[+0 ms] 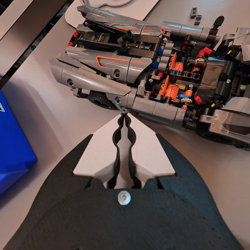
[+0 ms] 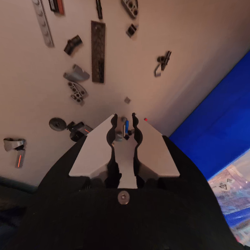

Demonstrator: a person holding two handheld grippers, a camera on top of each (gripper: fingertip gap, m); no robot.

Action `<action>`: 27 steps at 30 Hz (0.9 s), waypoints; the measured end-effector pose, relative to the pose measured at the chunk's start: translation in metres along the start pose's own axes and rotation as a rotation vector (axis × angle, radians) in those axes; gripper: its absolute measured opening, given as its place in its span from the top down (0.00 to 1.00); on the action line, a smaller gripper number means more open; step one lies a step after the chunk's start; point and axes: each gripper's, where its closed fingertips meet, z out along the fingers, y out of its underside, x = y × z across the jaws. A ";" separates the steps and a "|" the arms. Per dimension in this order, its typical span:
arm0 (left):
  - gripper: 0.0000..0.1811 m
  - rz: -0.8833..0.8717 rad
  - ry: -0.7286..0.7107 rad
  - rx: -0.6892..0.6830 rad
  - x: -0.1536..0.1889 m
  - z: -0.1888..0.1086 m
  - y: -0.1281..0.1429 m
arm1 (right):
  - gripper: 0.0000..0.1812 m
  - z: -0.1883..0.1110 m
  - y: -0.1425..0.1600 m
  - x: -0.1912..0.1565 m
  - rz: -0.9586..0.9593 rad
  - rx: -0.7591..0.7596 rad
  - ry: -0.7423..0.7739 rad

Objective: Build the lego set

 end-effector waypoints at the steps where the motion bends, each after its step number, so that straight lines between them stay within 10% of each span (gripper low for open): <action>1: 1.00 0.000 -0.001 0.000 0.000 0.000 0.000 | 0.89 -0.001 0.002 0.001 0.004 -0.004 0.002; 27: 1.00 0.000 0.004 -0.004 0.001 0.001 0.000 | 0.87 0.000 0.045 -0.009 0.026 -0.152 -0.076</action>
